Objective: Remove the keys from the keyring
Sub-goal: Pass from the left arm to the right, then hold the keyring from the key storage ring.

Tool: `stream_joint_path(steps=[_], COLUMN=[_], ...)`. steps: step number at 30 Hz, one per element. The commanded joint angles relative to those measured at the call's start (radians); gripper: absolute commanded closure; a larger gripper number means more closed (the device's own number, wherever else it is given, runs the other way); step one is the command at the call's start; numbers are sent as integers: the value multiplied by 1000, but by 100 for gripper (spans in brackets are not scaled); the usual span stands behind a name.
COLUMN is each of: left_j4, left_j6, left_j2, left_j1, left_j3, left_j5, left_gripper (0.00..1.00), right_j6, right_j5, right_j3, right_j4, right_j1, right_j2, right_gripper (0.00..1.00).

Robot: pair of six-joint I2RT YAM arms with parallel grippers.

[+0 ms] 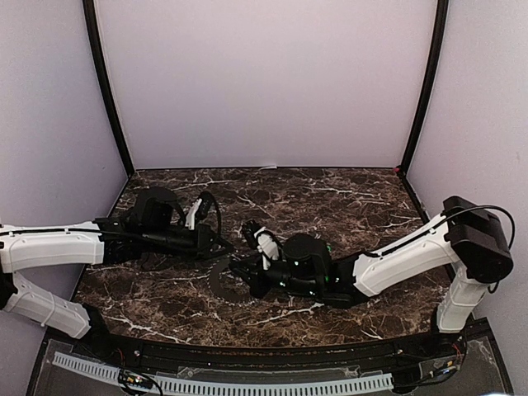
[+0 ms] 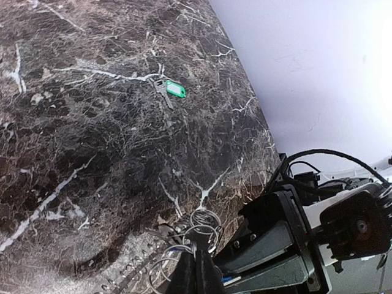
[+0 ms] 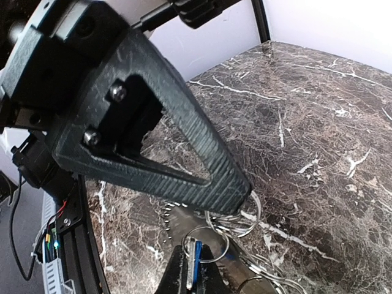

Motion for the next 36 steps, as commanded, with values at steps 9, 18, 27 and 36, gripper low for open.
stream_joint_path(steps=[9,18,27,36], left_j4=[111,482,612,618], left_j6=[137,452,584,604], left_j2=[-124,-268,-178,-84], left_j1=[12,11,-43,-121], left_j3=[-82,-278,-307,-291], left_j5=[-79,223,271,218], left_gripper=[49,56,72,69], right_j6=[-82,-155,-129,-106], right_j5=[-336,-629,-822,-898], right_j3=[-3,42,78,88], right_j4=[-189,-402,-483,-479], right_j1=[-47,-125,-182,-211], right_j2=[-153,-249,-235,-238], right_gripper=[100,100,100,100])
